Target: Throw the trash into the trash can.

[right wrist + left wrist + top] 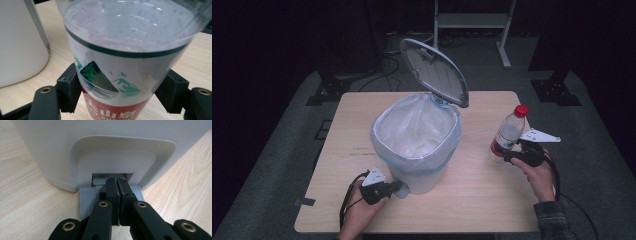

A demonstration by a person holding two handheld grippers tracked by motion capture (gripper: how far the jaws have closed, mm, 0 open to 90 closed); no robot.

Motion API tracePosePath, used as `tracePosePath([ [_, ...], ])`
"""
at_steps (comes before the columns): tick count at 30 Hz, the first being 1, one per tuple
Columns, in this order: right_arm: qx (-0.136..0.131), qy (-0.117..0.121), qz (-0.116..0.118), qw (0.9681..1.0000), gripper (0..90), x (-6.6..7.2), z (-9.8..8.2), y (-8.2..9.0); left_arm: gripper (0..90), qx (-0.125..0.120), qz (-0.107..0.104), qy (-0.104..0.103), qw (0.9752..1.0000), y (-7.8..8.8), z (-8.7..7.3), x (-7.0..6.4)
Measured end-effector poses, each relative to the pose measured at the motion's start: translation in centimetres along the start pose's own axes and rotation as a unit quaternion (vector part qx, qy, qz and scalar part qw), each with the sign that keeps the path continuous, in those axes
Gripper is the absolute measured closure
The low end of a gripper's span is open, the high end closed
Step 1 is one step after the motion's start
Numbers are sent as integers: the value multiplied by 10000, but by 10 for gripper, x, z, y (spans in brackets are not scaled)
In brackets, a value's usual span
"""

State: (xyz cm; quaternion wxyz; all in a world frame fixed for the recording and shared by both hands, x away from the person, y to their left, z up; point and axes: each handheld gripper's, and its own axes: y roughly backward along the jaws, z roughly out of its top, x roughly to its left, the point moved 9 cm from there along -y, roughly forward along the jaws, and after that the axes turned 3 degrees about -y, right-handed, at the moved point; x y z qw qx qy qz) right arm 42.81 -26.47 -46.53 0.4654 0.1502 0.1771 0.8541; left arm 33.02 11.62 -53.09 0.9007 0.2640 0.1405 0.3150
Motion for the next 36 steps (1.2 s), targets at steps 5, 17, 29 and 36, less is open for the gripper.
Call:
tracePosePath([
  [5,22,-7,93,10000,289,4,3,3,884,1,1,-3,10000,0,0,0],
  [17,27,10,356,9994,289,14,8,9,884,5,-1,4,10000,0,0,0],
  [29,2,119,721,9973,291,29,19,21,884,-1,1,6,10000,0,0,0],
  [36,-43,100,1011,9948,291,41,28,29,884,5,2,6,10000,0,0,0],
])
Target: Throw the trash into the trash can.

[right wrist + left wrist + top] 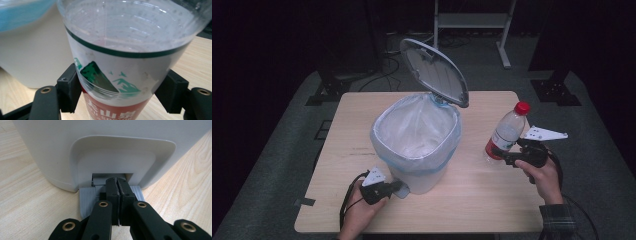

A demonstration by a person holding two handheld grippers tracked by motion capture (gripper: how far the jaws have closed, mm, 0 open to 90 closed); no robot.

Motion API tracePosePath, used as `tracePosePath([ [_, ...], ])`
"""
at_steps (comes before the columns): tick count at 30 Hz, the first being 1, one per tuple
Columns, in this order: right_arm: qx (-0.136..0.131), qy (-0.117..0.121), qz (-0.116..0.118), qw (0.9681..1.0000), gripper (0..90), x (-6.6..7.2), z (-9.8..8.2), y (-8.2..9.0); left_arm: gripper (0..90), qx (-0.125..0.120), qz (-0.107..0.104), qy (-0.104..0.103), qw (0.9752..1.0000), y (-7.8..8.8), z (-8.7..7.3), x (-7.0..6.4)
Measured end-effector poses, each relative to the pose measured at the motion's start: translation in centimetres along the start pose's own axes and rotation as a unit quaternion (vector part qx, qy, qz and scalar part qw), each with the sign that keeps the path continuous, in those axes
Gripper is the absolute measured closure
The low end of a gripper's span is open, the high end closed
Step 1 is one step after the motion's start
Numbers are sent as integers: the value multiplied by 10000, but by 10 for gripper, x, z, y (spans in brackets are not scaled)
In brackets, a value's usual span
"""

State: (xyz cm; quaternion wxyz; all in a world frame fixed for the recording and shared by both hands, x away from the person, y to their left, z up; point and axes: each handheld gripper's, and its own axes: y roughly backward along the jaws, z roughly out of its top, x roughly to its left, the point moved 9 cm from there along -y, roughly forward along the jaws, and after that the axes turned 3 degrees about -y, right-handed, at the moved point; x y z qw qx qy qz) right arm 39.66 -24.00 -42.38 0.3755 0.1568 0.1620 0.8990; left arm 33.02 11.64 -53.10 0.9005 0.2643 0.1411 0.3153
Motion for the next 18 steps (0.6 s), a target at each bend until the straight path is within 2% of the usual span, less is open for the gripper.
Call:
tracePosePath([
  [13,-60,81,370,9993,291,21,14,10,884,-5,-1,9,10000,0,0,0],
  [18,-194,51,531,9984,291,28,21,16,884,-2,-1,4,10000,0,0,0],
])
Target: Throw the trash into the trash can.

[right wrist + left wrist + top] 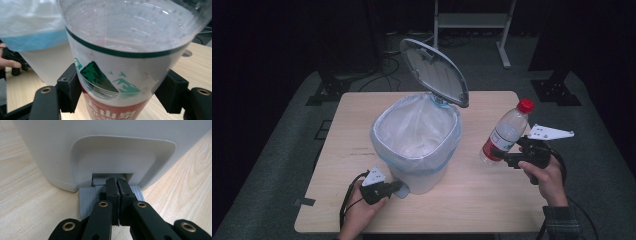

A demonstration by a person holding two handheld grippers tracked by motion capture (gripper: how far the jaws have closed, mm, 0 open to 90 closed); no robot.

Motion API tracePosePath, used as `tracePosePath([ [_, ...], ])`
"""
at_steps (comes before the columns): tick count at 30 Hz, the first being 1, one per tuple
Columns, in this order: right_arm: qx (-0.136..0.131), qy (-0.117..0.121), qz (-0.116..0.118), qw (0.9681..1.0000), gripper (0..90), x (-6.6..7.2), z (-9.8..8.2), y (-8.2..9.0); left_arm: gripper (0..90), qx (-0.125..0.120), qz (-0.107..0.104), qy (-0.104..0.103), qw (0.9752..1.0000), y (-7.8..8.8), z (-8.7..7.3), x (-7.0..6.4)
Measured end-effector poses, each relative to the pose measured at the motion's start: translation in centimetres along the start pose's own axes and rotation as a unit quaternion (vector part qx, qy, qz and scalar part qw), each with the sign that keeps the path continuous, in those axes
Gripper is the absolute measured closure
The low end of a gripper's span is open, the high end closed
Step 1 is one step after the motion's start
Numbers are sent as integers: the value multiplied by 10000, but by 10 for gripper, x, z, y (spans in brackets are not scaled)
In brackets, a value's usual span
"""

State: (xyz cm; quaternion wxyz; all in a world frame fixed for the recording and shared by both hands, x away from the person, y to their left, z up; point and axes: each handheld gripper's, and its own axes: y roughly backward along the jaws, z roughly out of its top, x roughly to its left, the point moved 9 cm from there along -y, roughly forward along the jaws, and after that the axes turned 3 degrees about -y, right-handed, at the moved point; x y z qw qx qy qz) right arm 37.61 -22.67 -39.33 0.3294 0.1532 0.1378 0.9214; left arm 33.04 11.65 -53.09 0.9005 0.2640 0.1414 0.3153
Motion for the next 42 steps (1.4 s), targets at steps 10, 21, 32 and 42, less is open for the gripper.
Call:
tracePosePath([
  [10,-252,-38,322,9992,291,20,19,14,884,-10,1,28,10000,0,0,0],
  [21,-423,-69,558,9975,291,43,39,28,884,9,5,7,10000,0,0,0],
  [32,-639,-51,790,9948,292,68,57,39,883,2,7,30,10000,0,0,0],
  [42,-951,223,749,9924,291,98,82,48,879,3,16,43,10000,0,0,-1],
])
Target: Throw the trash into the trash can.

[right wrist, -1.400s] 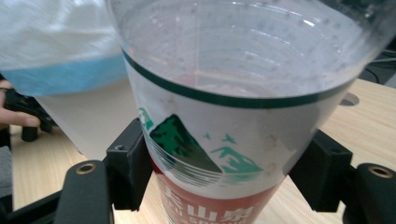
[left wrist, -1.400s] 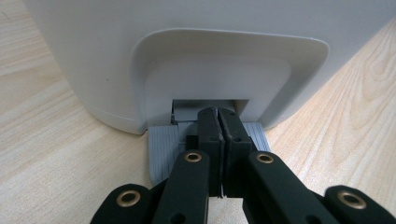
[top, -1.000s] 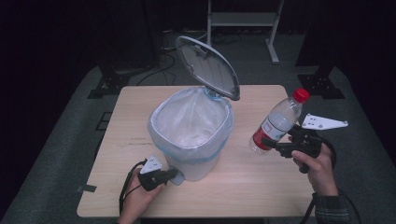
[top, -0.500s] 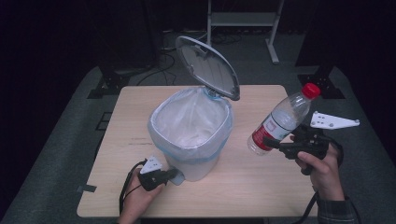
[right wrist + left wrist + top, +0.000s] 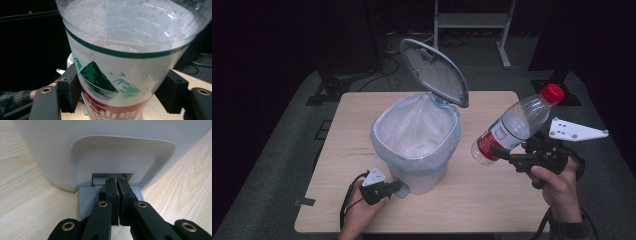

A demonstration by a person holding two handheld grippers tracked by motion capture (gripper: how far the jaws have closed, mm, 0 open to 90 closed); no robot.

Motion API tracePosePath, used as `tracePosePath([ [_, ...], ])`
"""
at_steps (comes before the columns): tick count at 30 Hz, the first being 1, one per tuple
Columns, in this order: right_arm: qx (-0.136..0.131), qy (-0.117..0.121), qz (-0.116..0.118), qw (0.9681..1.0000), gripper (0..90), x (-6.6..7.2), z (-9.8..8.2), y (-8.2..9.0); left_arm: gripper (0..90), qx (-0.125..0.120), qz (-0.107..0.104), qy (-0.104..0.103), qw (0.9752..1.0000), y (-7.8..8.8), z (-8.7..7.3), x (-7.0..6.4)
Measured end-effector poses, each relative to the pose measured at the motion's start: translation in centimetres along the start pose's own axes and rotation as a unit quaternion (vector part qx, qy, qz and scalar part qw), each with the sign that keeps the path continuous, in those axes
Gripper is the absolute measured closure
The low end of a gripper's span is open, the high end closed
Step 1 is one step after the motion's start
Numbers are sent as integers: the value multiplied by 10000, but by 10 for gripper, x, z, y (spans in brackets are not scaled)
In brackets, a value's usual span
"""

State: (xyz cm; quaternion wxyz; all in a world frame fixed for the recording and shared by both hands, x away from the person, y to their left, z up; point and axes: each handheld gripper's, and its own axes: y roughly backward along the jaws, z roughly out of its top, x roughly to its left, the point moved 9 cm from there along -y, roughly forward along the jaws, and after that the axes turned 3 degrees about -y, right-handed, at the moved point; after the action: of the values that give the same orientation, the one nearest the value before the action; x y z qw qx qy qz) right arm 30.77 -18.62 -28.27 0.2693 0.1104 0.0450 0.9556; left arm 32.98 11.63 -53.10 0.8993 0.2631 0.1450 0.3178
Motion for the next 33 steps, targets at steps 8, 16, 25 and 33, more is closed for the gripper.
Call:
tracePosePath([
  [8,-50,64,133,9999,291,13,8,-9,878,-2,3,8,10000,0,0,0],
  [16,-137,192,351,9991,291,30,21,-26,877,-20,7,7,10000,0,0,0],
  [25,-142,326,500,9981,291,44,29,-53,875,-22,0,13,10000,0,0,0],
  [33,-160,405,527,9977,291,51,36,-70,875,-12,-3,12,10000,0,0,0],
])
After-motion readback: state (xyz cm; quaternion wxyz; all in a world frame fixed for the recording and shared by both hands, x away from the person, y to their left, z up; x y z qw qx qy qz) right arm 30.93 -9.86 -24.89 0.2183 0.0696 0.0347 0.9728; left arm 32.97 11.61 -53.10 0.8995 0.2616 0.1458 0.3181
